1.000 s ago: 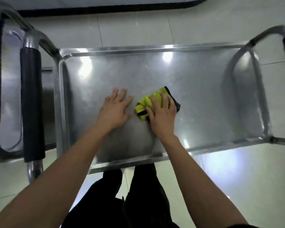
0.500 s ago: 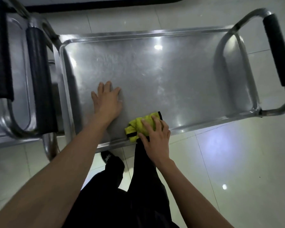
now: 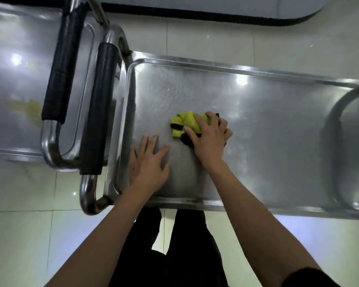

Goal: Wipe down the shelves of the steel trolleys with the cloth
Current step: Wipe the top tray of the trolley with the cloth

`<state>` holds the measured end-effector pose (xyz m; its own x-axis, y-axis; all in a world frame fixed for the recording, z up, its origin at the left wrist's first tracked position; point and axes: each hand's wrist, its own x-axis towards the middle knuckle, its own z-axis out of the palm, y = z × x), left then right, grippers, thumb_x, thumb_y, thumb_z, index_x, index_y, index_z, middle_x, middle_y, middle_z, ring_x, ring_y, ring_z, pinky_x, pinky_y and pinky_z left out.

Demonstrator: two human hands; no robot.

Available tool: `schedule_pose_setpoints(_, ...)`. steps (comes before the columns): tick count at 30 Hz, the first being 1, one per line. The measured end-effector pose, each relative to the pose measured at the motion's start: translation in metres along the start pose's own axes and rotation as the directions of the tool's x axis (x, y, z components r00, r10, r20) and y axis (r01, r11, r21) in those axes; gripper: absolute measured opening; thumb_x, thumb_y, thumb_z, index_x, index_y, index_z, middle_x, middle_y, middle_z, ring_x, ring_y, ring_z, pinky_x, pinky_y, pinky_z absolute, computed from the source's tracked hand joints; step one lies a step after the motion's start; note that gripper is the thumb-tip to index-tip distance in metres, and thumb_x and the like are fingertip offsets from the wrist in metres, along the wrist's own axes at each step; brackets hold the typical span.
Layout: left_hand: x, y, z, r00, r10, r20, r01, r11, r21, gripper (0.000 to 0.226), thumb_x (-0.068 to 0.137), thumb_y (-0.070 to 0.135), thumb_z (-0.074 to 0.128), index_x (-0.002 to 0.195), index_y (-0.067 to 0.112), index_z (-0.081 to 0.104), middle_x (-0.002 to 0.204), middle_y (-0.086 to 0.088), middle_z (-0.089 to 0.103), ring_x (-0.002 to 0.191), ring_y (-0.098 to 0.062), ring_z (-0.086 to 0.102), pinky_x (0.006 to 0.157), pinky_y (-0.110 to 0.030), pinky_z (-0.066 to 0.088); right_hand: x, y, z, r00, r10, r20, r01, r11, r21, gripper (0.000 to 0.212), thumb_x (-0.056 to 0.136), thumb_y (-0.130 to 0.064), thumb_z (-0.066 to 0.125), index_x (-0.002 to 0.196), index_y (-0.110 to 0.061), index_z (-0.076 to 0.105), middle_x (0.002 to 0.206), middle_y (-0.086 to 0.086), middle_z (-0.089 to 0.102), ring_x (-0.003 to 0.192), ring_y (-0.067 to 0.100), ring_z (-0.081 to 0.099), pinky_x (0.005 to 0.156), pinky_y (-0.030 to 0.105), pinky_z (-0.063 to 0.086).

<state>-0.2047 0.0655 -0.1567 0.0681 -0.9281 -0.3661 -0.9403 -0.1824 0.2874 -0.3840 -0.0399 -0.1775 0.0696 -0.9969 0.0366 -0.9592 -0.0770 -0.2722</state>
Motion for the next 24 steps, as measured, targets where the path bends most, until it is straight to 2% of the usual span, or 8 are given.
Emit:
schedule_pose_setpoints(4, -0.002, 0.003, 0.0, 0.999, -0.03, 0.015, 0.031, 0.999, -0.033, 0.058, 0.09, 0.048, 0.059, 0.145, 0.038, 0.047, 0.167, 0.002, 0.013, 0.155, -0.023, 0.001, 0.122, -0.06, 0.006, 0.082, -0.007, 0.009, 0.997, -0.079, -0.016, 0.079, 0.997, 0.012, 0.049, 0.086, -0.073, 0.047, 0.119, -0.04, 0.063, 0.131, -0.008, 0.05, 0.117, 0.023, 0.041, 0.099, 0.048, 0.027)
schedule_pose_setpoints(8, -0.002, 0.008, 0.006, 0.996, -0.076, -0.039, 0.075, 0.997, -0.021, 0.054, 0.085, 0.044, 0.068, 0.138, 0.035, 0.058, 0.165, -0.001, 0.024, 0.154, -0.026, 0.012, 0.119, -0.064, 0.013, 0.159, -0.02, 0.022, 0.986, -0.138, -0.094, 0.14, 0.99, 0.02, 0.046, 0.082, -0.069, 0.056, 0.111, -0.035, 0.066, 0.132, -0.006, 0.049, 0.131, 0.022, 0.035, 0.112, 0.055, 0.017)
schedule_pose_setpoints(10, -0.002, 0.009, 0.011, 0.992, -0.082, -0.1, 0.077, 0.996, -0.052, 0.052, 0.084, 0.041, 0.069, 0.135, 0.032, 0.061, 0.164, -0.001, 0.026, 0.154, -0.025, 0.014, 0.118, -0.066, 0.016, 0.187, -0.027, 0.027, 0.966, -0.213, -0.145, 0.222, 0.974, 0.051, 0.044, 0.081, -0.065, 0.06, 0.106, -0.029, 0.064, 0.132, -0.004, 0.05, 0.136, 0.023, 0.034, 0.114, 0.054, 0.017)
schedule_pose_setpoints(13, -0.003, 0.013, 0.016, 0.988, -0.094, -0.123, 0.087, 0.994, -0.061, 0.055, 0.085, 0.046, 0.055, 0.139, 0.035, 0.056, 0.167, 0.004, 0.019, 0.155, -0.022, 0.006, 0.119, -0.064, 0.013, 0.204, -0.032, 0.031, 0.939, -0.297, -0.173, 0.321, 0.937, 0.135, 0.046, 0.085, -0.06, 0.058, 0.114, -0.024, 0.057, 0.129, -0.004, 0.052, 0.129, 0.022, 0.04, 0.109, 0.046, 0.029)
schedule_pose_setpoints(17, -0.003, 0.017, 0.014, 0.985, -0.151, -0.084, 0.147, 0.987, -0.059, 0.056, 0.089, 0.053, 0.042, 0.141, 0.038, 0.055, 0.167, 0.01, 0.012, 0.156, -0.019, -0.001, 0.122, -0.058, 0.007, 0.194, -0.035, 0.023, 0.933, -0.345, -0.105, 0.359, 0.915, 0.182, 0.041, 0.091, -0.052, 0.054, 0.123, -0.027, 0.055, 0.134, -0.007, 0.051, 0.127, 0.018, 0.043, 0.107, 0.044, 0.028)
schedule_pose_setpoints(19, -0.006, 0.017, 0.015, 0.984, -0.154, -0.091, 0.151, 0.988, -0.041, 0.056, 0.089, 0.054, 0.04, 0.141, 0.037, 0.055, 0.167, 0.009, 0.012, 0.156, -0.02, -0.002, 0.121, -0.058, 0.006, 0.18, -0.023, 0.018, 0.892, -0.452, -0.019, 0.447, 0.874, 0.191, 0.05, 0.091, -0.042, 0.05, 0.138, -0.025, 0.048, 0.148, -0.003, 0.042, 0.137, 0.02, 0.035, 0.11, 0.045, 0.024)
schedule_pose_setpoints(21, -0.006, 0.017, 0.015, 0.984, -0.156, -0.09, 0.153, 0.988, -0.035, 0.057, 0.09, 0.055, 0.038, 0.142, 0.038, 0.054, 0.167, 0.009, 0.011, 0.155, -0.019, -0.003, 0.121, -0.057, 0.004, 0.166, -0.002, 0.012, 0.8, -0.596, 0.068, 0.585, 0.8, 0.136, 0.061, 0.091, -0.038, 0.05, 0.149, -0.027, 0.037, 0.159, 0.001, 0.03, 0.142, 0.024, 0.03, 0.106, 0.045, 0.026)
schedule_pose_setpoints(24, -0.006, 0.023, 0.016, 0.981, -0.185, -0.064, 0.184, 0.983, -0.025, 0.056, 0.094, 0.057, 0.032, 0.145, 0.042, 0.047, 0.168, 0.009, 0.005, 0.155, -0.018, -0.009, 0.123, -0.055, 0.001, 0.15, 0.02, 0.003, 0.702, -0.699, 0.137, 0.685, 0.716, 0.139, 0.059, 0.094, -0.045, 0.054, 0.149, -0.034, 0.038, 0.157, 0.006, 0.032, 0.127, 0.035, 0.039, 0.097, 0.047, 0.038)
